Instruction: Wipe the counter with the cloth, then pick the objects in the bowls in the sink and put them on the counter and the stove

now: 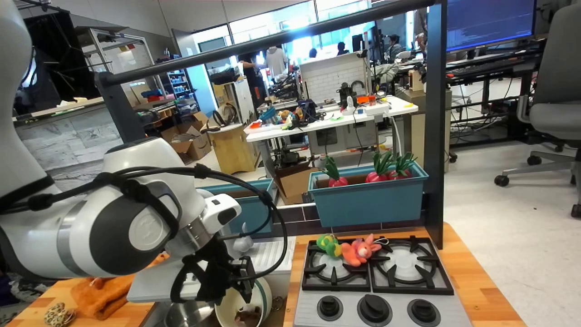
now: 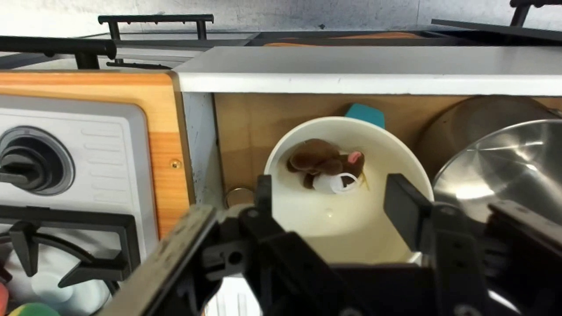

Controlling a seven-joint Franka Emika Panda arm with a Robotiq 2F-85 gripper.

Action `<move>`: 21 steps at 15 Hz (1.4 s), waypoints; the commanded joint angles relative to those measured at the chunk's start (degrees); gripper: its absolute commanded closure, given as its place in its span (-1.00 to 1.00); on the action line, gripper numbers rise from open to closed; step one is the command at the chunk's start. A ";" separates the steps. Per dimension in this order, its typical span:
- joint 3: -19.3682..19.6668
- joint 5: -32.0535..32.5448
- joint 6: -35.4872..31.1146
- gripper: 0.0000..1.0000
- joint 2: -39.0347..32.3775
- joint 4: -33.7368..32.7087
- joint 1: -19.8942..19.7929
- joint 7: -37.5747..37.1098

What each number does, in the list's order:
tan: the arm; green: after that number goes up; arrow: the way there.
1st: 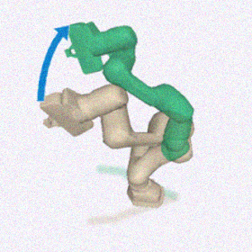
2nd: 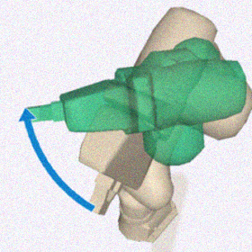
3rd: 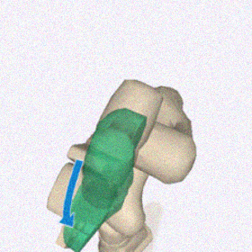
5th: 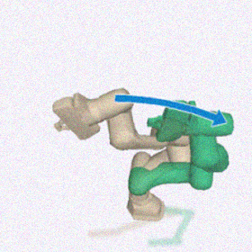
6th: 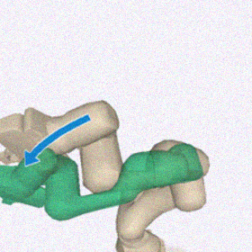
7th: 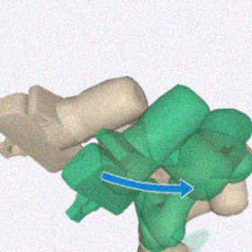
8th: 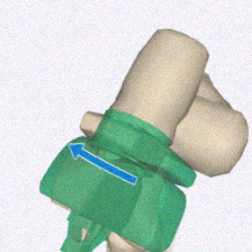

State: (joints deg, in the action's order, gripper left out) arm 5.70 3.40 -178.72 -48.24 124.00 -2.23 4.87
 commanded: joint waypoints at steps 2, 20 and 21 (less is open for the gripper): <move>-0.80 0.03 1.91 -0.63 -6.36 -8.18 -0.84 -0.35; -1.91 0.05 10.16 -0.77 -22.61 -28.13 0.62 -1.00; -1.77 -0.12 10.53 -0.77 -22.47 -28.12 0.60 -1.28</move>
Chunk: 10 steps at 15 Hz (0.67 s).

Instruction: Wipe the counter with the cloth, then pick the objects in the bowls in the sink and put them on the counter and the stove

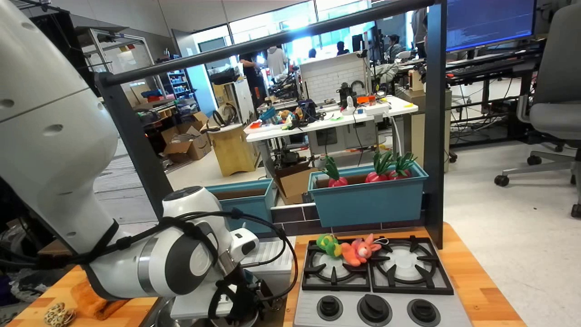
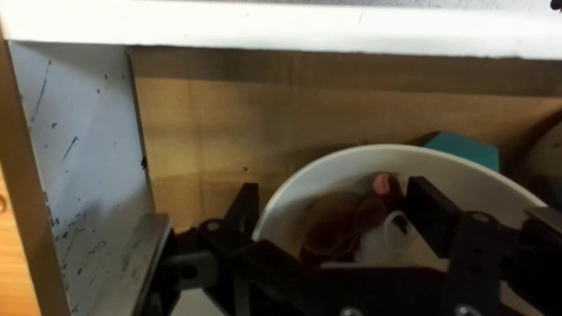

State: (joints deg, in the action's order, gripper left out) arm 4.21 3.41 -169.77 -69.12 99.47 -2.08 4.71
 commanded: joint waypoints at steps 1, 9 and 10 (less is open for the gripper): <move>-0.21 -0.22 1.73 -0.82 -1.45 -3.46 0.44 -1.29; -0.09 -3.11 13.95 -1.00 8.23 5.54 3.87 -10.12; -0.98 -2.92 13.85 -1.00 10.03 7.27 3.93 -9.82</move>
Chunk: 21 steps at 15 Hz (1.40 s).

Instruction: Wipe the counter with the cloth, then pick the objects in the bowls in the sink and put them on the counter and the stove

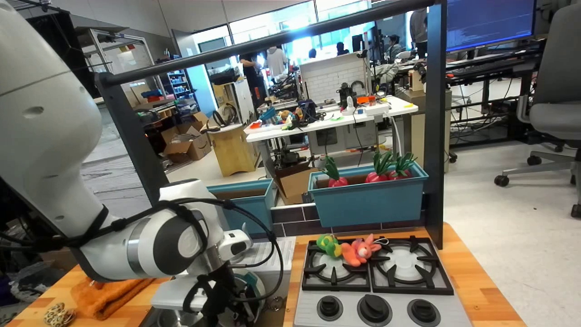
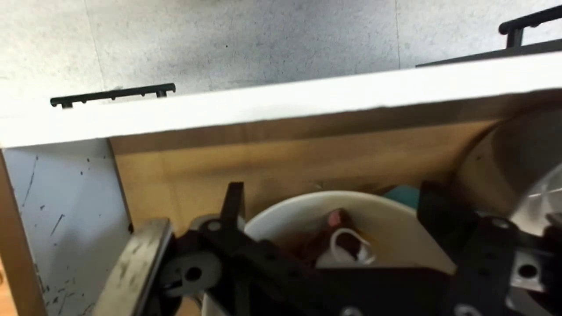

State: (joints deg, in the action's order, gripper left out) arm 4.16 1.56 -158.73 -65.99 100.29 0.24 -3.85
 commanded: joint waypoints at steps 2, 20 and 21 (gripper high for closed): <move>-0.90 -0.08 -0.59 -1.00 9.39 8.95 3.16 -1.16; 7.92 4.69 -8.85 0.98 5.97 8.63 10.91 -0.83; 7.35 4.49 -8.86 0.98 6.09 8.59 10.39 -0.60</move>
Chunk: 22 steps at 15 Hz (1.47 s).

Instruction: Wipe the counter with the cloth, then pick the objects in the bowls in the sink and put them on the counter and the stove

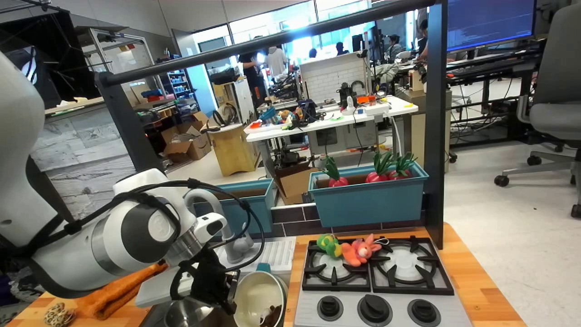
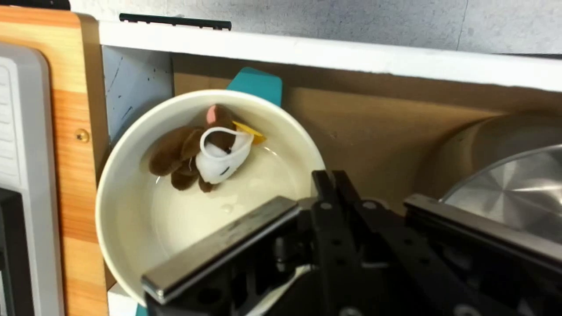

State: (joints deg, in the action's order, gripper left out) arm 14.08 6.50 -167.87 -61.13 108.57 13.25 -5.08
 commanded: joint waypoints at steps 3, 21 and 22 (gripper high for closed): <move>-8.19 -1.67 1.59 0.98 2.61 0.47 -7.73 2.63; -21.86 -13.84 10.07 -0.77 7.18 2.17 -23.82 6.30; -20.48 -13.24 9.51 -0.90 7.58 2.64 -22.61 5.64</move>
State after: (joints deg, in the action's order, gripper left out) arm -10.12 -6.40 -159.49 -56.44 108.97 -13.28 2.87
